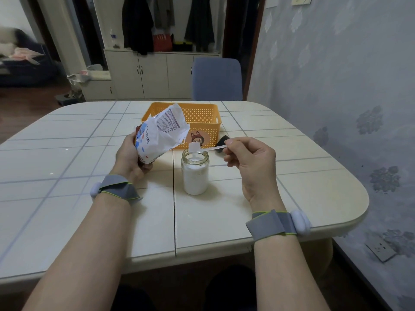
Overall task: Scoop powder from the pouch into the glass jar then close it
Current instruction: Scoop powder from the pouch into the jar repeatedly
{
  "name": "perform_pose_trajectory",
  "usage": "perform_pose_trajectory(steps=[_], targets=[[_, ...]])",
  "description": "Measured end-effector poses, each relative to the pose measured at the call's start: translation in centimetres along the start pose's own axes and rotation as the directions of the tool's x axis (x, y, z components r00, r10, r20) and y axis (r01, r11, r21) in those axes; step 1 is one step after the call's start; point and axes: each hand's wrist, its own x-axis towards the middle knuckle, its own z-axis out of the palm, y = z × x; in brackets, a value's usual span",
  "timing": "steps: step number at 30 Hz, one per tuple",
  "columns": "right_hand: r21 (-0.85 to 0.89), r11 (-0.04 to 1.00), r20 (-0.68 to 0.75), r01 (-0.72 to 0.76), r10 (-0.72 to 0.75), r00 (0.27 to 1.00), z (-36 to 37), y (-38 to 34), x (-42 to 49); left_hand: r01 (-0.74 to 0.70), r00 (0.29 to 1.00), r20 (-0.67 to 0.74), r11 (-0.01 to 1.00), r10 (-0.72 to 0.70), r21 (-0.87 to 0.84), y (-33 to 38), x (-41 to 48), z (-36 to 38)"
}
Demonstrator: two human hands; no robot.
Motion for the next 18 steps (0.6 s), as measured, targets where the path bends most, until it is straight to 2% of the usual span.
perform_pose_trajectory(steps=[6,12,15,18], targets=[[-0.008,1.0,0.004,-0.006,0.006,1.0,0.2,0.0,0.0,-0.009,1.0,-0.006,1.0,0.009,-0.004,0.0,0.0,-0.1],[0.064,0.998,-0.059,0.03,-0.026,0.998,0.7,-1.9,0.5,-0.006,1.0,-0.01,1.0,0.006,-0.004,-0.1,0.0,0.0],[0.015,0.996,0.009,0.082,-0.083,0.997,1.9,-2.9,0.7,0.009,1.0,0.015,1.0,-0.008,-0.011,-0.2,0.5,-0.3],[-0.133,0.979,0.118,0.155,-0.14,0.983,3.6,-3.1,1.5,-0.001,1.0,0.015,1.0,0.0,0.027,-0.2,0.8,-0.5]])
